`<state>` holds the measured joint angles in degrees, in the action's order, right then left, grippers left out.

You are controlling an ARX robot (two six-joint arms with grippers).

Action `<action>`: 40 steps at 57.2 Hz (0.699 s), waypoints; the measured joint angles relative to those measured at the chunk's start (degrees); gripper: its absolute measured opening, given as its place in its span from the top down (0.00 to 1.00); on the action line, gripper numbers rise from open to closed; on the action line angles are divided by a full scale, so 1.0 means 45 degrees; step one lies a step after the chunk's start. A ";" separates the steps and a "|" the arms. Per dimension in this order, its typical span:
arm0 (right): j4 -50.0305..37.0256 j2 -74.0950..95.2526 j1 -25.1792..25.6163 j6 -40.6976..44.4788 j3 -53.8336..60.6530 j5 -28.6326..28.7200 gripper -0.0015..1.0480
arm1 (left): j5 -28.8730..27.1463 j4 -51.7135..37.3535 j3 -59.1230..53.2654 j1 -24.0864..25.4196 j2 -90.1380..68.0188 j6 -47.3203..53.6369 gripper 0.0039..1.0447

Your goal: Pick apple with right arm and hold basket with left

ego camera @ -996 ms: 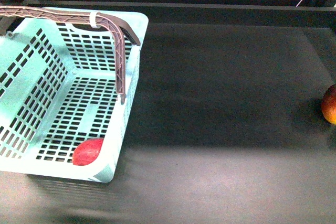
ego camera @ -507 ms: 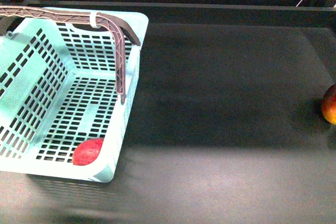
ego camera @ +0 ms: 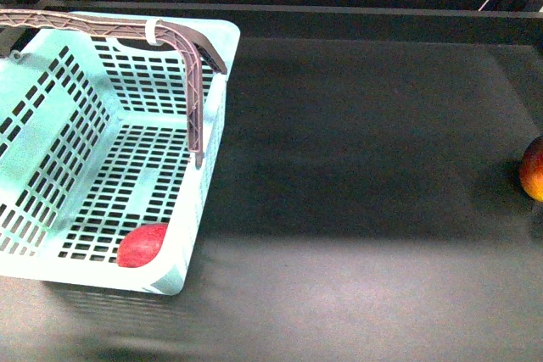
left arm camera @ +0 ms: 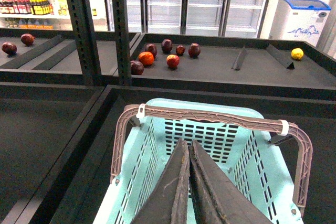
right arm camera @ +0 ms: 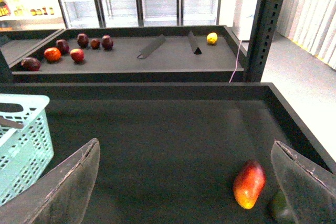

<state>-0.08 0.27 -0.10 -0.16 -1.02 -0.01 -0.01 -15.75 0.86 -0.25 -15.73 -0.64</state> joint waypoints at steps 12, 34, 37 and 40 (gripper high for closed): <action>0.0000 0.0000 0.0000 0.0000 0.0000 0.0000 0.09 | 0.0000 0.0869 0.0000 0.0000 0.0879 0.0000 0.97; 0.0000 0.0000 0.0000 0.0000 0.0000 0.0000 0.09 | 0.0000 0.3478 0.0005 0.0000 0.3410 0.0005 0.97; 0.0000 0.0000 0.0000 0.0000 0.0000 0.0000 0.09 | 0.0000 0.3478 0.0005 0.0000 0.3415 0.0005 0.97; 0.0000 0.0000 0.0000 0.0000 0.0000 0.0000 0.09 | 0.0000 0.3478 0.0005 0.0000 0.3415 0.0005 0.97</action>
<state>-0.08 0.27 -0.10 -0.16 -1.02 -0.01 -0.01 -0.10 0.89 -0.25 -0.36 -0.62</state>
